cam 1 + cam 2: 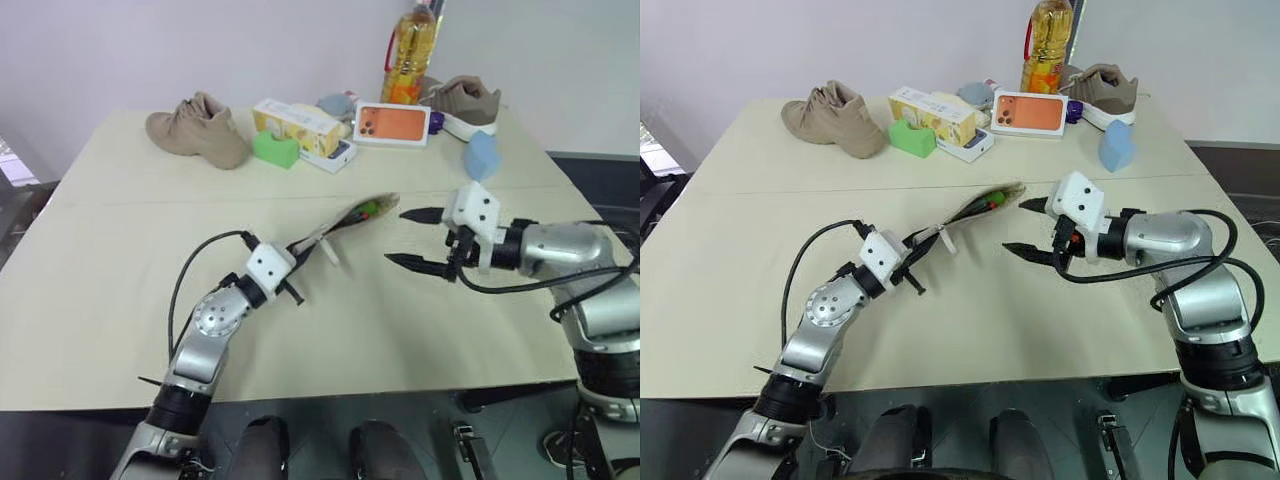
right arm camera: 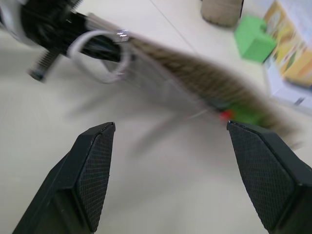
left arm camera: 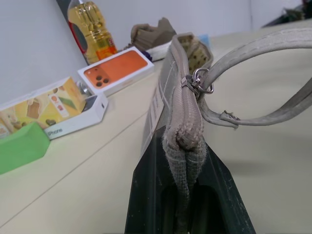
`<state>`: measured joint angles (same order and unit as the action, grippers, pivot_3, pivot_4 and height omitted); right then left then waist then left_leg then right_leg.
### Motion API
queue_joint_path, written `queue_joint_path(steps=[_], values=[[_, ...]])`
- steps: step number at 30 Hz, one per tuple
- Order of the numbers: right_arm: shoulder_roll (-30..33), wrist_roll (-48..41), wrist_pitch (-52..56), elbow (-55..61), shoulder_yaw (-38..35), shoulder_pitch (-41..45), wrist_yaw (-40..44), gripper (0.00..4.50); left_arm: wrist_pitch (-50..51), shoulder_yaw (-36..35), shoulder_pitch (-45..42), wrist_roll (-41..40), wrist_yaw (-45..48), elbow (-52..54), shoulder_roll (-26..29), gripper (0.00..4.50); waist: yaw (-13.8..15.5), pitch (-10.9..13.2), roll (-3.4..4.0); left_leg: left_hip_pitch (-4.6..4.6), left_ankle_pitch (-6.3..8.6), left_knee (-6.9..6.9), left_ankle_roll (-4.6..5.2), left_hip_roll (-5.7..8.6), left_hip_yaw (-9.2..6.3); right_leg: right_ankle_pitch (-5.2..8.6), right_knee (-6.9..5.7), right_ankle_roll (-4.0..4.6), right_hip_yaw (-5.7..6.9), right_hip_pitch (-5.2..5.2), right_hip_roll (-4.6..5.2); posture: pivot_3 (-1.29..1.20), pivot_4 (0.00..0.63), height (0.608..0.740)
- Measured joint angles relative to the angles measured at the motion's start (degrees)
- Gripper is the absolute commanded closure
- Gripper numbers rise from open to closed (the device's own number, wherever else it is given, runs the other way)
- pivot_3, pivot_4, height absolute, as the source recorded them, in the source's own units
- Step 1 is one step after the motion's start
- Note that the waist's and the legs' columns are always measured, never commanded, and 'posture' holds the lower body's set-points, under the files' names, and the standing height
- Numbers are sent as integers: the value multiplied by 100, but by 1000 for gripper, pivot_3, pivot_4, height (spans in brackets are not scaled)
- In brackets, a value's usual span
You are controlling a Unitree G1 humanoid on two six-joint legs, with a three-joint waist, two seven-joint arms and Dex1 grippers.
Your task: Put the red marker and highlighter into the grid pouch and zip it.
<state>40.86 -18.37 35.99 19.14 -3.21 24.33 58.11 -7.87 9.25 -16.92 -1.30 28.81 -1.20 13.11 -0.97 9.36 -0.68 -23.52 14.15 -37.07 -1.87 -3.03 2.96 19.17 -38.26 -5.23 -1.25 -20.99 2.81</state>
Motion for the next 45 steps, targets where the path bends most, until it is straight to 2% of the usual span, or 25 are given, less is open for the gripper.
queue_joint_path(steps=[6,13,16,22,29,34,40,45], values=[[-749,-23,281,56,472,-89,-896,689,-12,25,-192,8,-37,-273,-98,4500,20,0,0,-3,0,1,0,6,1,0,-4,0,0,-9,-9,0,150,740],[-1290,-328,609,313,629,-49,-1365,689,-149,24,-274,239,-292,-446,-80,4500,28,1,-1,-4,0,1,0,8,4,-1,-2,-2,1,-8,-5,0,150,740],[-1443,-328,626,318,744,-23,-1500,1505,-175,50,-275,293,-309,-482,-89,4500,25,1,-1,-5,0,1,0,8,3,-1,-2,-2,2,-9,-6,0,150,740],[-1562,-431,726,315,758,-23,-1709,4457,-197,80,-274,323,-345,-483,-92,4500,26,1,-1,-5,0,1,0,8,4,-1,-2,-2,2,-9,-5,0,150,740],[-1421,-420,646,153,670,144,-1800,4457,-268,71,-232,316,-341,-483,-20,4500,17,1,-1,-6,0,1,0,8,6,-1,-2,-2,1,-11,-5,0,150,740],[-984,-100,211,-525,348,556,-2014,4457,-368,67,-116,223,-185,-458,125,4500,12,1,-1,-5,0,4,0,7,8,-1,-1,-1,0,-14,-6,0,150,740],[-326,392,-266,-1975,-78,932,-2390,4457,-413,-26,325,22,12,-34,491,4500,20,1,-1,-8,2,11,3,4,17,-1,8,-1,-6,-18,-2,0,150,740],[-297,517,-447,-2406,31,877,-2320,4457,-382,-60,596,-66,117,241,654,4500,-8,1,0,-8,2,13,4,-1,21,-1,7,-1,-13,-23,-4,0,150,740]])
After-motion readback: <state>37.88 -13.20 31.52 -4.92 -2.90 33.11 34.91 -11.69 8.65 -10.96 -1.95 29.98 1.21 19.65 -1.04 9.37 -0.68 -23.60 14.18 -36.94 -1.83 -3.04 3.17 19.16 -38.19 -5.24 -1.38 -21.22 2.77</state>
